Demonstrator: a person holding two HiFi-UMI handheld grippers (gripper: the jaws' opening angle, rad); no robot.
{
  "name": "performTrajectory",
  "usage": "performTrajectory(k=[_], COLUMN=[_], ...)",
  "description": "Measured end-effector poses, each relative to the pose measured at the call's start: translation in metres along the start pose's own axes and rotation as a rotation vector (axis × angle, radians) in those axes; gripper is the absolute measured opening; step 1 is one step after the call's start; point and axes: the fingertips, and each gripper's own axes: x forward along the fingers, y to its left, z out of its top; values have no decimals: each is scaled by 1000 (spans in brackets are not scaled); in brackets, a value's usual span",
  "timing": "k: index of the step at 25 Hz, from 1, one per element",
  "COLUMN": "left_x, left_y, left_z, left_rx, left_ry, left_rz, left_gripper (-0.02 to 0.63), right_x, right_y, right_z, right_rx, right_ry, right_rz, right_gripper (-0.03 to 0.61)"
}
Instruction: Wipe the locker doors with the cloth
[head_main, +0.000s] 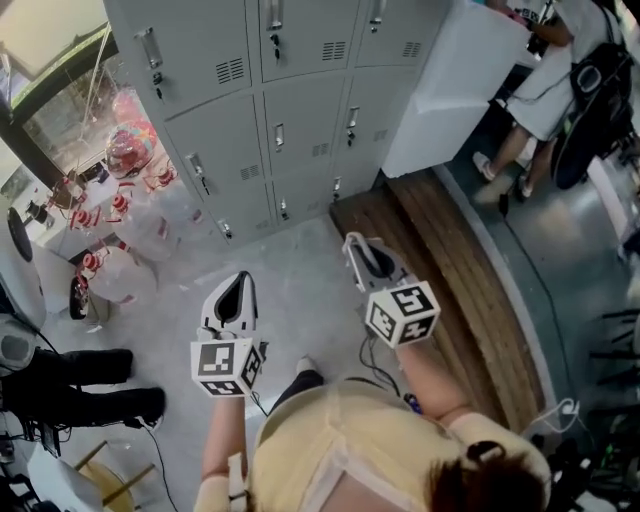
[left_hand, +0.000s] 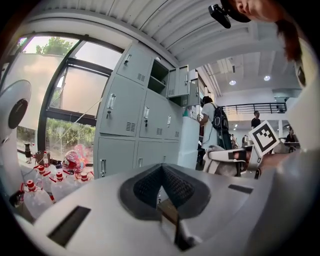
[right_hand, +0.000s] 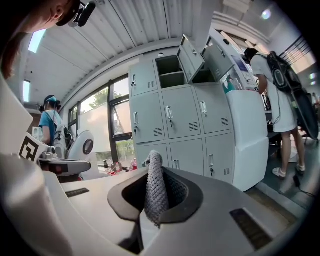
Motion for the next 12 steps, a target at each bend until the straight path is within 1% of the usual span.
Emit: performTrajectory(k=[5, 9, 12], left_x=[24, 45, 66], left_y=[26, 37, 43], left_z=[7, 9, 15], left_rx=[12, 16, 12], left_ry=[10, 11, -5], left_rz=[-4, 7, 35], left_gripper=[2, 2, 2], right_x=[45, 72, 96], right_y=[-3, -8, -19], right_z=[13, 20, 29], right_rx=[20, 5, 6], right_ry=[-4, -19, -33], right_rz=[-1, 33, 62], right_gripper=[20, 20, 20])
